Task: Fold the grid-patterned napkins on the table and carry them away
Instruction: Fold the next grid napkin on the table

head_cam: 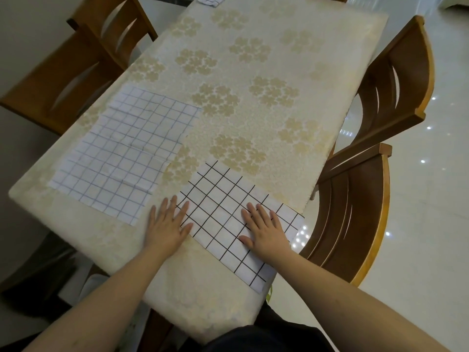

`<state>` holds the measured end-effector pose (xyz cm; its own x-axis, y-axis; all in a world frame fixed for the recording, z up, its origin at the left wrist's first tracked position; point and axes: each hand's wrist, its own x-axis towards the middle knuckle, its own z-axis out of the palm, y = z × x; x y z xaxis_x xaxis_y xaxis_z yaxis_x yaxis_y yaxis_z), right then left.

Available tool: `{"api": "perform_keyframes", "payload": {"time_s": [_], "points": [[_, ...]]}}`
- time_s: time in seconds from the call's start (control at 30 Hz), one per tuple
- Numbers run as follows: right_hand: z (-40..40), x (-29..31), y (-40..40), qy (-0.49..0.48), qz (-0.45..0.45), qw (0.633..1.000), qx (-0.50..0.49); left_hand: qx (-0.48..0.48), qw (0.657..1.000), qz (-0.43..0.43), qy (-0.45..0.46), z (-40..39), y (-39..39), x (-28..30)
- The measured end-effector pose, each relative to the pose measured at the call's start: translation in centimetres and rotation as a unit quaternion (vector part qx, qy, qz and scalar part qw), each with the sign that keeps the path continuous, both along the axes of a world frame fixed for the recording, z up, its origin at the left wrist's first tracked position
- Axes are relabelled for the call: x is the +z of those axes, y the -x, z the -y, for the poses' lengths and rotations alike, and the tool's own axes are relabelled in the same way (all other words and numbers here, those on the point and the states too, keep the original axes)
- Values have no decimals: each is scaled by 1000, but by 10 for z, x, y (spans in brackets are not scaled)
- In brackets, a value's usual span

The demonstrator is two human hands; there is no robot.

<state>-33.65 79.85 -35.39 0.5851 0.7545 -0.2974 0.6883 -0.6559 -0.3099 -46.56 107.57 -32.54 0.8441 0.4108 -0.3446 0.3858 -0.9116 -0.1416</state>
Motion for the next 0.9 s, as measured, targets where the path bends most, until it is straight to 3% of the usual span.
{"api": "perform_keyframes", "payload": {"time_s": [0.23,0.37,0.47,0.67,0.83,0.9], "points": [[-3,10,2,-8,-1,1000,-2,125,990,-58,28,-18,-2,11],[-4,15,12,-25,17,999,-16,213,973,30,84,-13,-9,12],[-8,20,21,-31,27,999,-16,294,929,165,150,-7,-19,14],[-16,27,43,-10,34,999,26,466,812,243,254,-11,-29,20],[-18,30,66,6,36,999,38,446,791,279,312,-13,-22,22],[-19,30,73,12,31,999,32,458,768,296,335,-19,-13,18]]}}
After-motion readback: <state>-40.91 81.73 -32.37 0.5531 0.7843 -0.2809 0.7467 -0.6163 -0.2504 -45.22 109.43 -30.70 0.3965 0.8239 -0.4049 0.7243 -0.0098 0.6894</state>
